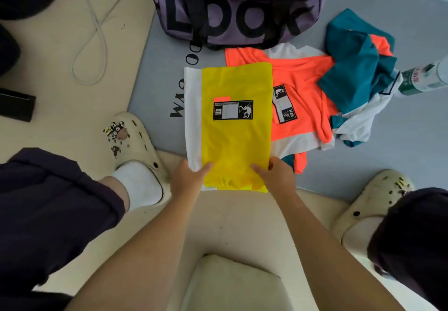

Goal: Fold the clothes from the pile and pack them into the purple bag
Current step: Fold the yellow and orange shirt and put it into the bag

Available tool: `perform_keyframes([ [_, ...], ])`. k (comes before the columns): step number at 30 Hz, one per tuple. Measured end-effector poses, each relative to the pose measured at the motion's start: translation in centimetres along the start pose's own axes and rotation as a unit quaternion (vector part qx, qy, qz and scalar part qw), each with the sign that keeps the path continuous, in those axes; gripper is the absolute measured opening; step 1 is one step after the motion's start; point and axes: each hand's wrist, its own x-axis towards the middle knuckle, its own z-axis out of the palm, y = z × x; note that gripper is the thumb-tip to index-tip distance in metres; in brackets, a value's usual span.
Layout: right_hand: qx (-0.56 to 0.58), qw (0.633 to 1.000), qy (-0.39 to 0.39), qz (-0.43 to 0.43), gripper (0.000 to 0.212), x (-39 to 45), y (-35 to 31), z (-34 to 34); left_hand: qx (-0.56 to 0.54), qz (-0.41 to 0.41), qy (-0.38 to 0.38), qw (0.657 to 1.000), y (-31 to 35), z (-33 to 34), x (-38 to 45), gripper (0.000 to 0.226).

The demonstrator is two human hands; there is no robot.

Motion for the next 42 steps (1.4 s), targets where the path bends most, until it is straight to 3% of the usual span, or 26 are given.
perform_keyframes([
  [5, 0.000, 0.995, -0.098, -0.001, 0.026, -0.2, 1.7, -1.1, -0.014, -0.042, -0.086, 0.995, -2.6, -1.2, -0.5, 0.032],
  [9, -0.099, 0.983, -0.154, -0.020, 0.030, 0.3, 1.5, -2.6, 0.106, -0.039, -0.143, 0.983, -2.2, -2.9, 0.1, 0.039],
  [11, -0.157, 0.970, -0.186, -0.024, 0.027, 0.7, 1.0, -3.3, 0.104, -0.107, -0.177, 0.973, -0.6, -2.4, 0.6, 0.052],
  [12, -0.177, 0.962, -0.207, -0.018, 0.024, 0.9, 0.7, -3.7, 0.127, -0.123, -0.218, 0.960, -0.9, -1.9, 0.7, 0.056],
  [13, -0.192, 0.956, -0.223, -0.009, 0.025, 1.1, 0.4, -4.0, 0.200, -0.116, -0.305, 0.924, -0.7, -1.8, 0.7, 0.049],
  [14, -0.196, 0.954, -0.225, -0.004, 0.031, 1.4, -0.1, -4.4, 0.181, -0.107, -0.295, 0.932, 0.0, -1.9, 0.9, 0.039],
  [15, -0.186, 0.960, -0.210, -0.004, 0.036, 1.7, -0.6, -4.8, 0.075, -0.100, -0.184, 0.975, 1.7, -2.4, 1.5, 0.028],
  [16, -0.165, 0.970, -0.180, -0.011, 0.040, 2.0, -1.3, -5.0, 0.026, -0.051, -0.072, 0.996, 2.8, -2.7, 2.2, 0.027],
  [18, -0.122, 0.985, -0.116, -0.032, 0.044, 2.1, -2.4, -4.9, 0.009, 0.004, 0.036, 0.999, 4.0, -3.4, 2.1, 0.036],
  [22, -0.127, 0.986, -0.108, -0.018, 0.034, 1.8, -2.4, -3.2, -0.120, 0.002, 0.043, 0.992, 5.1, -1.9, 2.1, 0.047],
  [24, -0.167, 0.975, -0.148, 0.005, 0.032, 2.1, -2.1, -3.5, -0.151, 0.012, 0.056, 0.987, 5.3, -1.6, 2.3, 0.050],
  [26, -0.190, 0.973, -0.131, -0.006, 0.037, 3.1, -2.7, -4.5, -0.161, 0.009, 0.056, 0.985, 5.7, -1.7, 2.8, 0.052],
  [29, -0.018, 0.999, 0.017, -0.036, 0.042, 4.0, -4.2, -5.5, -0.151, -0.034, 0.000, 0.988, 6.6, -1.4, 3.9, 0.051],
  [31, 0.080, 0.994, 0.054, -0.041, 0.045, 4.3, -5.6, -5.4, -0.141, -0.056, -0.047, 0.987, 7.2, -1.4, 4.3, 0.049],
  [36, 0.049, 0.997, 0.015, -0.050, 0.031, 5.0, -7.3, -4.2, -0.170, -0.106, -0.105, 0.974, 8.0, -1.8, 5.0, 0.063],
  [42, 0.093, 0.995, 0.023, -0.022, 0.023, 5.3, -4.8, -5.4, -0.233, -0.037, -0.173, 0.956, 8.0, -2.7, 5.3, 0.044],
])
